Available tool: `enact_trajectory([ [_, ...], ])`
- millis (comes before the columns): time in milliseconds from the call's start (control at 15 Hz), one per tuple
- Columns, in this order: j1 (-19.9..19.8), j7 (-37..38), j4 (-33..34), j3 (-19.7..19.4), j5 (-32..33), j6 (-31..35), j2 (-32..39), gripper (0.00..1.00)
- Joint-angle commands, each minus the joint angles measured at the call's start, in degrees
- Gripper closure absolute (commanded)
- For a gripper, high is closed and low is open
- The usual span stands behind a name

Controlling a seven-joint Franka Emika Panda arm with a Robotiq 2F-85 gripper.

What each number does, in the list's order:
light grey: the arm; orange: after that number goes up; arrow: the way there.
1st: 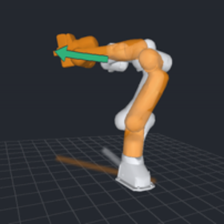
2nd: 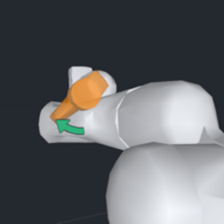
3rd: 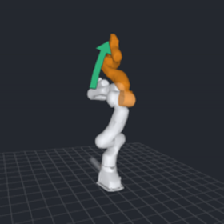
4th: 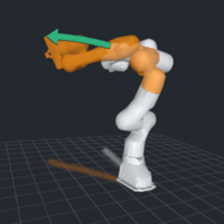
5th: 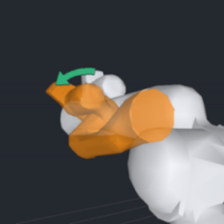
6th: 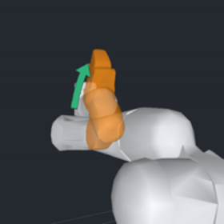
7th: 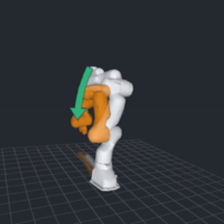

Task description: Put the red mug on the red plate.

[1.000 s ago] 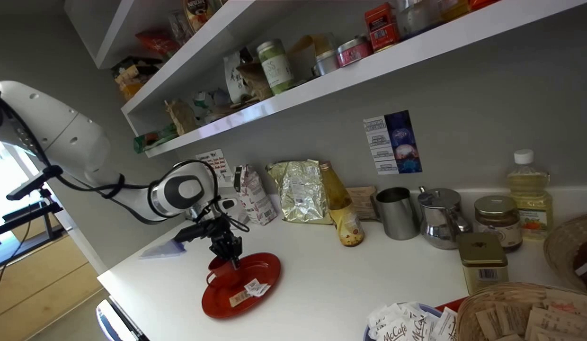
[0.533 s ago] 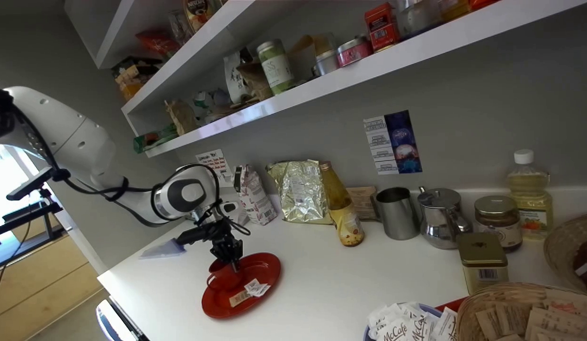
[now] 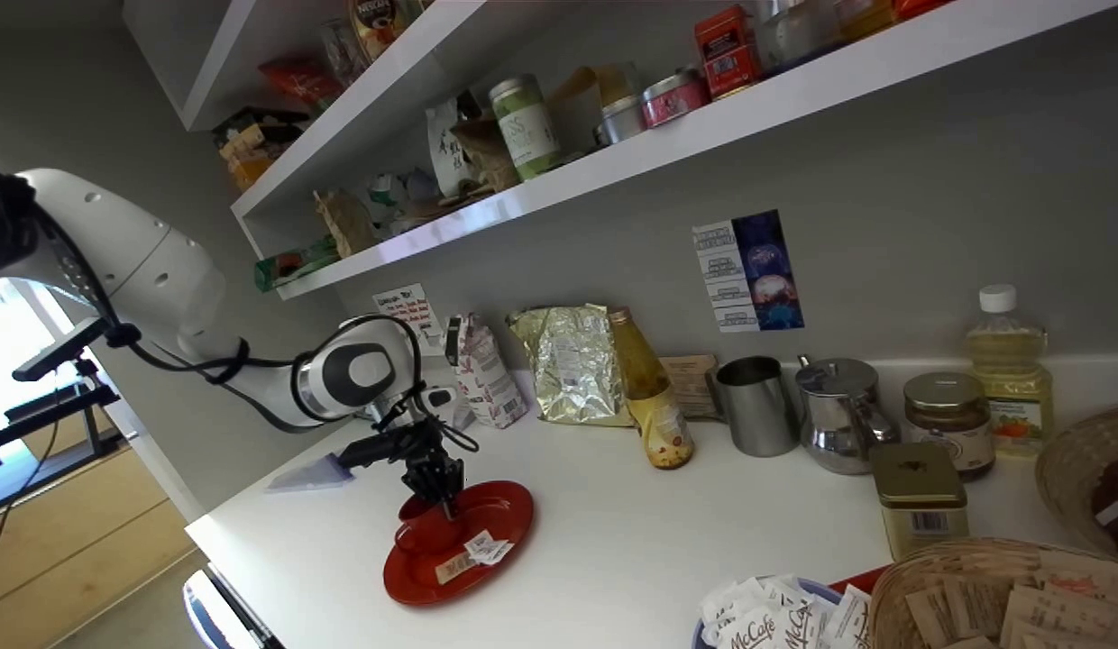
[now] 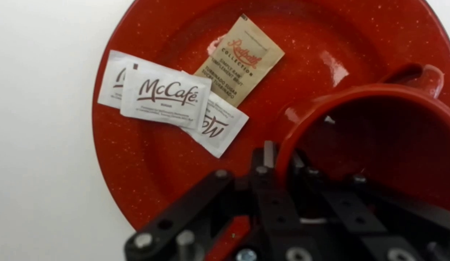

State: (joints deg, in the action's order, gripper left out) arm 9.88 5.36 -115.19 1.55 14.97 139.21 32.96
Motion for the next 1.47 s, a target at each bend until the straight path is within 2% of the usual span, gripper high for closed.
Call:
enact_trajectory([
  [0,0.33,-0.26,0.12,-0.29,-0.39,-0.06,0.03,0.87],
  [133,0.31,-0.31,0.17,-0.2,-0.49,-0.06,0.05,0.71],
  [400,0.3,-0.34,0.2,-0.14,-0.53,-0.06,0.1,0.68],
  [467,0.24,-0.35,0.01,-0.17,-0.53,-0.1,-0.33,0.43],
  [600,-0.21,-0.62,-0.81,-0.18,-0.83,-0.36,-2.29,0.37],
  [933,-2.54,-1.79,-4.77,0.81,-3.43,-1.98,-12.49,0.02],
  [1200,-4.54,-3.57,-8.24,1.27,-7.97,-5.47,-22.04,0.0],
  [1267,-3.39,-1.79,-4.36,0.65,-5.65,-3.96,-16.22,0.0],
  [1400,-4.11,-2.36,-6.07,0.78,-6.68,-5.58,-20.26,0.0],
])
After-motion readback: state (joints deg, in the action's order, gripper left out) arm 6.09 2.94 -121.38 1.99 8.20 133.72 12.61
